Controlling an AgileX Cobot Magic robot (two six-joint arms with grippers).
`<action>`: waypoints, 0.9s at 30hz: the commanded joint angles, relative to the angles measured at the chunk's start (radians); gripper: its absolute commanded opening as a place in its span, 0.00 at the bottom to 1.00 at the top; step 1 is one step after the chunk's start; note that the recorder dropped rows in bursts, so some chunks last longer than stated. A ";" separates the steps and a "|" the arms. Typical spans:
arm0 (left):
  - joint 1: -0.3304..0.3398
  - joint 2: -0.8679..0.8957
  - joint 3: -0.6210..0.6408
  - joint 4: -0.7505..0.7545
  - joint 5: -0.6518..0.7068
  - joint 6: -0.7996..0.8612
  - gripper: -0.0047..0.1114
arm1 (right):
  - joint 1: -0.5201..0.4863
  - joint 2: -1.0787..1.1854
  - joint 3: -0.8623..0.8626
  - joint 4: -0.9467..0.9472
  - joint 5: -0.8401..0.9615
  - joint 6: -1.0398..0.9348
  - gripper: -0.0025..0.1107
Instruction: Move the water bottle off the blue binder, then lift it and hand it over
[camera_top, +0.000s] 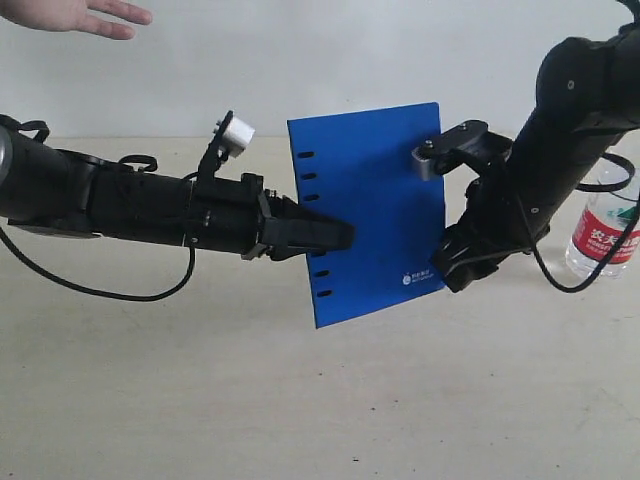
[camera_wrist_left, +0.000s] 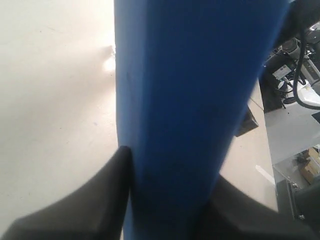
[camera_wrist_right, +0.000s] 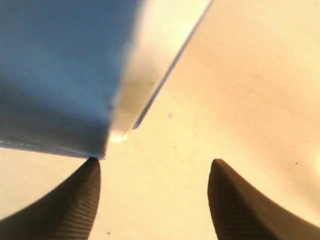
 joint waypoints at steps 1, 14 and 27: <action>-0.010 -0.027 -0.001 0.034 0.151 0.009 0.08 | -0.009 -0.012 0.000 -0.019 -0.070 0.020 0.49; -0.010 -0.059 -0.001 0.064 0.124 0.009 0.08 | -0.009 -0.192 0.000 -0.060 -0.043 0.119 0.03; -0.010 -0.198 0.168 0.016 0.058 0.030 0.08 | -0.009 -0.235 0.000 -0.068 -0.030 0.117 0.03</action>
